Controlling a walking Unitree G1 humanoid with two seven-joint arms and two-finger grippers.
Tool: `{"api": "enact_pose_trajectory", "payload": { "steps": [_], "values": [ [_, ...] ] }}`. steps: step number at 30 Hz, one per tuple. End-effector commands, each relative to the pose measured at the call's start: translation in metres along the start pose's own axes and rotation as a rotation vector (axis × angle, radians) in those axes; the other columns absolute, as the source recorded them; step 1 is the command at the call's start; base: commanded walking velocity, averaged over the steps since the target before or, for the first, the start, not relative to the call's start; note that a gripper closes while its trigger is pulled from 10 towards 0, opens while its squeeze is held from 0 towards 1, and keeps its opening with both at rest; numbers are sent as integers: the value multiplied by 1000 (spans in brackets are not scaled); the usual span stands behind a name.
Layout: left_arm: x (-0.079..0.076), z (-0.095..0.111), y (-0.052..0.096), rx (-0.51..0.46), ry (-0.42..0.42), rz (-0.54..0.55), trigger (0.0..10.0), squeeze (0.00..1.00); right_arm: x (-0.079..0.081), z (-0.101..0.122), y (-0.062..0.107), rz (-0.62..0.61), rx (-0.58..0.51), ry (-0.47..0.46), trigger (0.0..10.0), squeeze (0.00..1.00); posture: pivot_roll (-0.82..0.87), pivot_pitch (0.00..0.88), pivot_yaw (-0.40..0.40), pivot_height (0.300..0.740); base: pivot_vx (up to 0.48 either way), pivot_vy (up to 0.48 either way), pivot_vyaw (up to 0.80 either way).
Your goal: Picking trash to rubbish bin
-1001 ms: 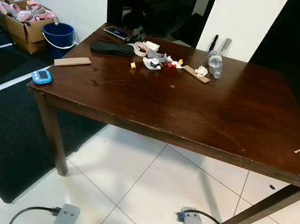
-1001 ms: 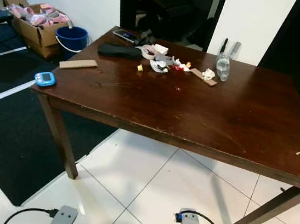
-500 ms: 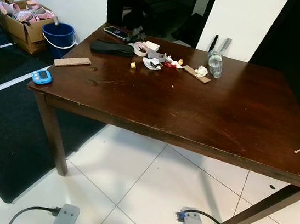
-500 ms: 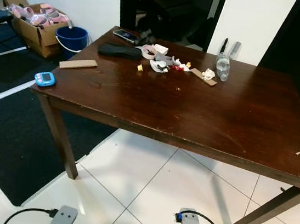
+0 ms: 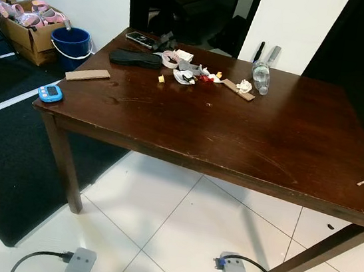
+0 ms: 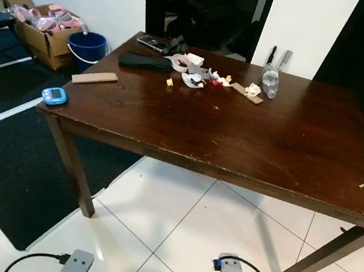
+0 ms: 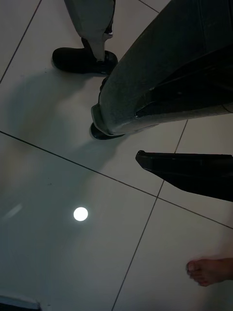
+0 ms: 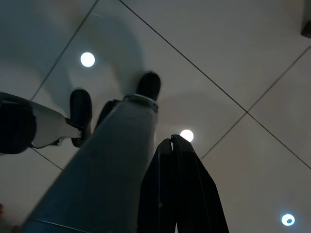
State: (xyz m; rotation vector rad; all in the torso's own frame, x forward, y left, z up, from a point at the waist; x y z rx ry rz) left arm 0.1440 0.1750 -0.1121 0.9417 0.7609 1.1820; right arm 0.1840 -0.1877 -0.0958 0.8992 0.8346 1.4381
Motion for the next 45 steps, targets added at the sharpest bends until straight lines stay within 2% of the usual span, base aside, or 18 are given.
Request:
{"api": "enact_pose_trajectory", "payload": {
  "steps": [1, 12, 28, 45],
  "values": [
    [-10, -11, 0, 34, 7, -22, 10000, 0, -3, -7, 1, -10, 20, -7, 10000, 0, 33, 53, -46, 740, 0, 0, 0],
    [-12, -9, -1, 37, -43, -38, 10000, 0, -6, -10, 1, -20, 24, -10, 10000, 0, 3, 57, -29, 740, 0, 0, 0],
    [-14, -22, 1, 63, -11, -35, 10000, 0, -6, -15, 2, -21, 37, -1, 10000, 0, 5, 92, -35, 740, 0, 0, 0],
    [-15, -20, 1, 60, -19, -37, 10000, 0, -5, -16, 2, -17, 41, 9, 10000, 0, 19, 84, -40, 740, 0, 0, 0]
  ]
}}
Point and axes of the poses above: a point about 5 cm out from each wrist's last joint towards the gripper, its own y axis pointing back from the gripper into the wrist, its own z axis along the axis of the wrist's last joint, x = y × z, the point moved 1 cm from there along -y, pointing out of the wrist towards the gripper, and after that the axes turned 4 degrees about -y, right-handed, at the moved point
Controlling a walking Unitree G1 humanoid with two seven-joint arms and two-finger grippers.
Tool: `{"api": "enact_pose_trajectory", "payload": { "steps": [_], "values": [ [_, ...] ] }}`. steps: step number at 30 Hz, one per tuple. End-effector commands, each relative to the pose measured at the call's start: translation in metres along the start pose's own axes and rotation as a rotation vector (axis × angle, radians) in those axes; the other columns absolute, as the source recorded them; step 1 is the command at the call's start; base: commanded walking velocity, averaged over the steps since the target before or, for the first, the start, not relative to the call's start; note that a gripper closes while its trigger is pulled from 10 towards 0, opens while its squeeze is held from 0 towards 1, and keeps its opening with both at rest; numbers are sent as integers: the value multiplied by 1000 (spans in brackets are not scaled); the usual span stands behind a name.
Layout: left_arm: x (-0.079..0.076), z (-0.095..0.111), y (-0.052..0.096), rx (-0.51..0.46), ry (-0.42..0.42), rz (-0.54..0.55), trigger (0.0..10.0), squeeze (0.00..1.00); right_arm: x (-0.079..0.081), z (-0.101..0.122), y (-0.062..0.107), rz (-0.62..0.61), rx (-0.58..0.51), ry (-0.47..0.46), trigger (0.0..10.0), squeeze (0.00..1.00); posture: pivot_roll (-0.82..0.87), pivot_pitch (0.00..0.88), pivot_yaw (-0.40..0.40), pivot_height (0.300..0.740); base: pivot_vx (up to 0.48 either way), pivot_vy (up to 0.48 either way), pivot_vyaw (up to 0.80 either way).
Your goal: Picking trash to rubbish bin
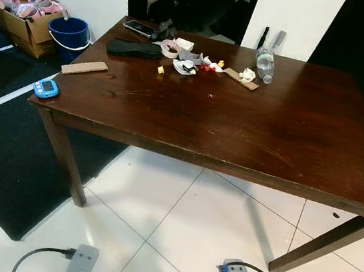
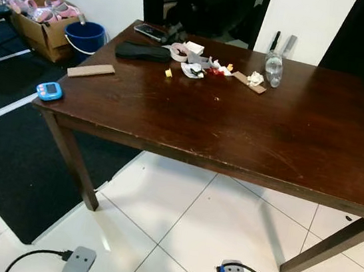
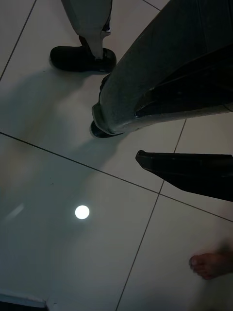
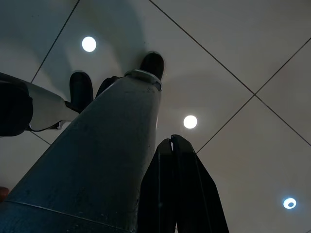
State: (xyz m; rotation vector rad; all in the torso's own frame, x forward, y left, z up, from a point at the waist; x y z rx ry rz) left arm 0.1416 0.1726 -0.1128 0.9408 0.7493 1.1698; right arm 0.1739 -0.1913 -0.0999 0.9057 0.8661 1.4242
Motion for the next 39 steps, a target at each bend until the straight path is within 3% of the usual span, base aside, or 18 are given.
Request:
{"api": "enact_pose_trajectory", "payload": {
  "steps": [1, 13, 39],
  "values": [
    [-12, -17, 0, 64, -6, -31, 10000, 0, -1, -5, 0, -4, 16, 2, 10000, 0, 21, 79, -43, 740, 0, 0, 0],
    [-8, -5, -1, 38, -19, -31, 10000, 0, 0, -2, 0, -3, 8, -4, 10000, 0, 31, 57, -41, 740, 0, 0, 0],
    [-10, -4, -1, 32, 8, -29, 10000, 0, 3, -1, 0, 9, 13, 22, 10000, 0, 61, 57, -51, 740, 0, 0, 0]
  ]
}}
Point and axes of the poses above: a point about 5 cm out from each wrist's last joint towards the gripper, its own y axis pointing back from the gripper into the wrist, its own z axis along the axis of the wrist's last joint, x = y × z, the point moved 1 cm from there along -y, pointing out of the wrist towards the gripper, and after that the axes turned 4 degrees about -y, right-handed, at the moved point
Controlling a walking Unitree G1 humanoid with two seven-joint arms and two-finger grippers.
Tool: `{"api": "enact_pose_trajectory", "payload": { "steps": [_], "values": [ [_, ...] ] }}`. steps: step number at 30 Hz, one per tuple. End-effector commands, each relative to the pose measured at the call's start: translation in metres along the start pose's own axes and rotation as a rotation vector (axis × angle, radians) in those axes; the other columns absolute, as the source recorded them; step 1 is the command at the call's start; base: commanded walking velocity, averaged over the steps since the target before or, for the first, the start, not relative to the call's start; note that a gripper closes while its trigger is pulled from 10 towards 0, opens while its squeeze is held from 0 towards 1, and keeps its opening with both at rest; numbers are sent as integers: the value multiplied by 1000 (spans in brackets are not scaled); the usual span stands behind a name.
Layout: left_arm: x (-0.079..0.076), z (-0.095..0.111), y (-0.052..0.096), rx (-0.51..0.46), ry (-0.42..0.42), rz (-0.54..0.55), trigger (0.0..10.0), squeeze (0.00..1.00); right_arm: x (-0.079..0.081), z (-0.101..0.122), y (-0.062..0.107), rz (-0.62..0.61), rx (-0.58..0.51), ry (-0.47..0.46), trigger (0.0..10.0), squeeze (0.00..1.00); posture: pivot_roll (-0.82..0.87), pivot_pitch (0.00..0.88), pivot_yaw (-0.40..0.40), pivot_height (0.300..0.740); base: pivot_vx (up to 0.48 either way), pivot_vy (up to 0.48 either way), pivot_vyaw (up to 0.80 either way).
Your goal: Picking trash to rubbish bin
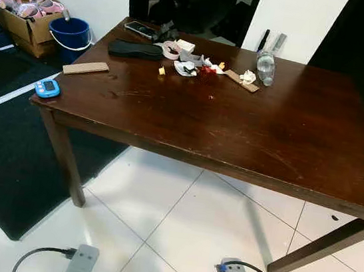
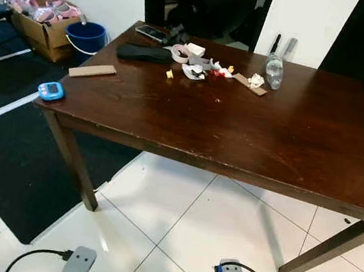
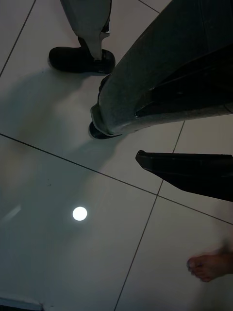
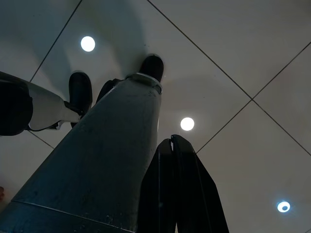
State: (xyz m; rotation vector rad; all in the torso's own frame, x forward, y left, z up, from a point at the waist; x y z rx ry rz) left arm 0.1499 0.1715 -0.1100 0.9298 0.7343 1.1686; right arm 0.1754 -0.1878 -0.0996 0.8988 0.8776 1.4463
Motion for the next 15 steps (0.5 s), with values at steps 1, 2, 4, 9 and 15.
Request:
{"api": "enact_pose_trajectory", "payload": {
  "steps": [1, 2, 4, 9, 15],
  "values": [
    [-11, -13, 0, 48, 12, -28, 10000, 0, -1, -3, 0, -2, 13, 0, 10000, 0, 61, 58, -49, 740, 0, 0, 0],
    [-12, -13, 0, 48, 8, -28, 10000, 0, -1, -3, 0, -2, 13, -1, 10000, 0, 61, 58, -49, 740, 0, 0, 0],
    [-12, -12, 0, 48, 4, -29, 10000, 0, 0, -3, 0, -1, 13, -4, 10000, 0, 61, 58, -49, 740, 0, 0, 0],
    [-12, -13, 0, 47, 6, -29, 10000, 0, 0, -3, 0, 0, 14, -3, 10000, 0, 61, 58, -49, 740, 0, 0, 0],
    [-11, -15, 0, 49, 13, -28, 10000, 0, 0, -3, 0, 1, 14, -5, 10000, 0, 61, 58, -49, 740, 0, 0, 0]
  ]
}}
Point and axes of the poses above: a point about 5 cm out from each wrist's last joint towards the gripper, its own y axis pointing back from the gripper into the wrist, its own z axis along the axis of the wrist's last joint, x = y × z, the point moved 1 cm from there along -y, pointing out of the wrist towards the gripper, and after that the axes turned 4 degrees about -y, right-handed, at the moved point
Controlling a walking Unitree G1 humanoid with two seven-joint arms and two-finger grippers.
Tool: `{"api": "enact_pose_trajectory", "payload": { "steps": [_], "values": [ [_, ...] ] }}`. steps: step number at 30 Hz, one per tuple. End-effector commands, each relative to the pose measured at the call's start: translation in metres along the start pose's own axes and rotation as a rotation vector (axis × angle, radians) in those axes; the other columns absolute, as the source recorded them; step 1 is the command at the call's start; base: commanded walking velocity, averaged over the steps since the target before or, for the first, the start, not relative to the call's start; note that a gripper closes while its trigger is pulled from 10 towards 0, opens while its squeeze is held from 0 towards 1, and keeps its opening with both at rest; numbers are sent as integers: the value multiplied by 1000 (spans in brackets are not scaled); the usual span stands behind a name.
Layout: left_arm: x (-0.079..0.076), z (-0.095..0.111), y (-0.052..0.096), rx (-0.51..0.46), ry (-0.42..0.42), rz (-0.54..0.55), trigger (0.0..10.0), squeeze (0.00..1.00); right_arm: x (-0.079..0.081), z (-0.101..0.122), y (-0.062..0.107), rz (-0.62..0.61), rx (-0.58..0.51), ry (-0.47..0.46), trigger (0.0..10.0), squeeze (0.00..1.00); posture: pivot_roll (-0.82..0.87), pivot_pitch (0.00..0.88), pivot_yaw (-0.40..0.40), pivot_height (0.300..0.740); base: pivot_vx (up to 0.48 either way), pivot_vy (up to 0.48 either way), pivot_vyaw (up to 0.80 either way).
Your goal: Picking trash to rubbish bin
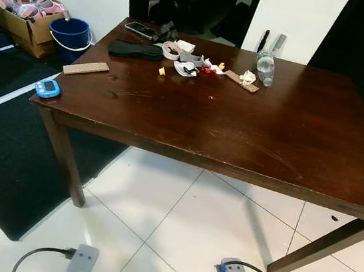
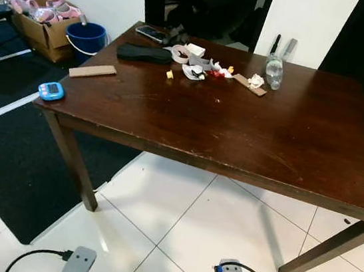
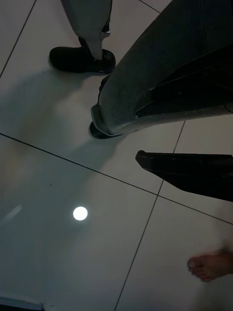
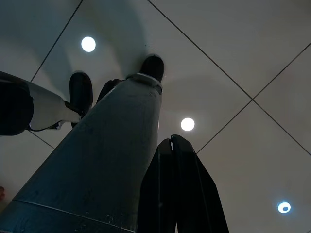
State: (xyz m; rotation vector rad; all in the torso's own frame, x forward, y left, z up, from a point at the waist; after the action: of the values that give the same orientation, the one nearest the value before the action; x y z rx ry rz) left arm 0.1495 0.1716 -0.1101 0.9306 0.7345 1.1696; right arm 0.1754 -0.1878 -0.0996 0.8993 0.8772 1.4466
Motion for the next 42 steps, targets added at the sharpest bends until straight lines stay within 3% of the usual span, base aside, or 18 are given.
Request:
{"api": "enact_pose_trajectory", "payload": {
  "steps": [1, 42],
  "values": [
    [-11, -15, 0, 49, 14, -28, 10000, 0, 0, -3, 0, 1, 14, -1, 10000, 0, 68, 60, -56, 740, 0, 0, 0],
    [-2, -13, 1, 46, 25, 3, 10000, 0, 5, 8, -1, 15, -9, 4, 10000, 0, 90, 28, -56, 740, 0, 0, 0]
  ]
}}
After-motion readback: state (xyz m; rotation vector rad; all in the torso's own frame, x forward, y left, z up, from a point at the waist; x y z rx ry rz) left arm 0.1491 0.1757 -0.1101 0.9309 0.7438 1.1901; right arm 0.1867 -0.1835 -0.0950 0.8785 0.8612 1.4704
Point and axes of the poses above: a point about 5 cm out from each wrist's last joint towards the gripper, its own y axis pointing back from the gripper into the wrist, its own z axis along the axis of the wrist's last joint, x = y × z, the point moved 1 cm from there along -y, pointing out of the wrist towards the gripper, and after that the axes turned 4 degrees about -y, right-handed, at the moved point
